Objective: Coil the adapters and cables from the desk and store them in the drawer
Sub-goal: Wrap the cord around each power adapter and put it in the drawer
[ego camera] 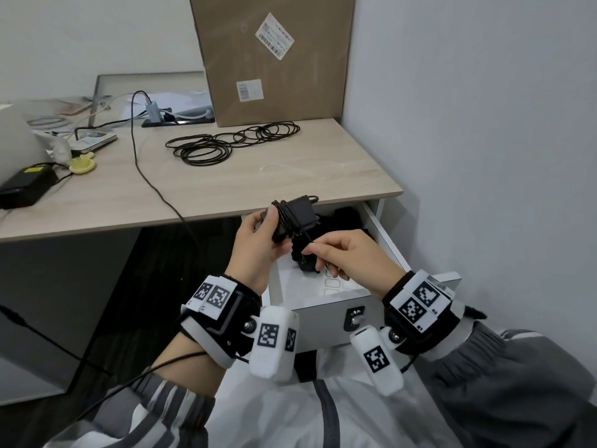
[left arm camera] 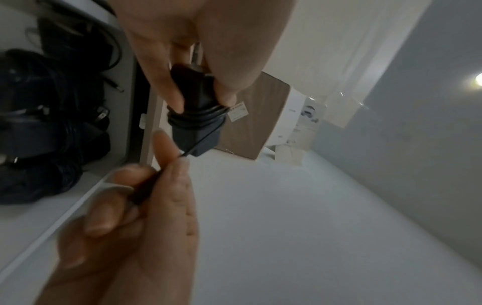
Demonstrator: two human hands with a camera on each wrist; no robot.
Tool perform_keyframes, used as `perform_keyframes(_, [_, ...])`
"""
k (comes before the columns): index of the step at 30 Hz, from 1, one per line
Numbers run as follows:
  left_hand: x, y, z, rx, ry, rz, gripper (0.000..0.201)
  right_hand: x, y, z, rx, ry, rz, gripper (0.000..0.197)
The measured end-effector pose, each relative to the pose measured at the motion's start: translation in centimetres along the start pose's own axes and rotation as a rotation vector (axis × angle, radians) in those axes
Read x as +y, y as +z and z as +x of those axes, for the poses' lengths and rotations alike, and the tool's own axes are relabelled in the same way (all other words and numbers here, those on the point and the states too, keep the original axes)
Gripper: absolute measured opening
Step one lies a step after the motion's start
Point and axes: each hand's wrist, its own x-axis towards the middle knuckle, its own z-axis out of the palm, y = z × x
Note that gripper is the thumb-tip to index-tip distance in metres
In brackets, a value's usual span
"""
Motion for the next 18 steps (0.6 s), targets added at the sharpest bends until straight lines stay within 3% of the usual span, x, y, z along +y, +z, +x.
perform_keyframes(4, [0.4,0.1,-0.2,-0.121,-0.103,-0.189,0.034,0.3,-0.2,0.2,0.051,0.043,0.052,0.020])
perform_keyframes(6, [0.5,0.1,-0.2,-0.202,-0.170,-0.196,0.039,0.4,-0.5,0.4,0.075,0.056,0.069,0.022])
perform_keyframes(9, [0.5,-0.2,-0.5,-0.324,-0.242,-0.140,0.035,0.3,-1.0,0.5,0.094,0.057,0.101,0.009])
perform_keyframes(12, [0.7,-0.5,-0.7,-0.397,-0.305,-0.094,0.028,0.2,-1.6,0.4,0.027,0.044,0.099,0.018])
perform_keyframes(18, [1.7,-1.1,-0.5,-0.457,-0.412,0.015,0.025,0.0,-2.2,0.1,-0.092,0.034,0.250,0.014])
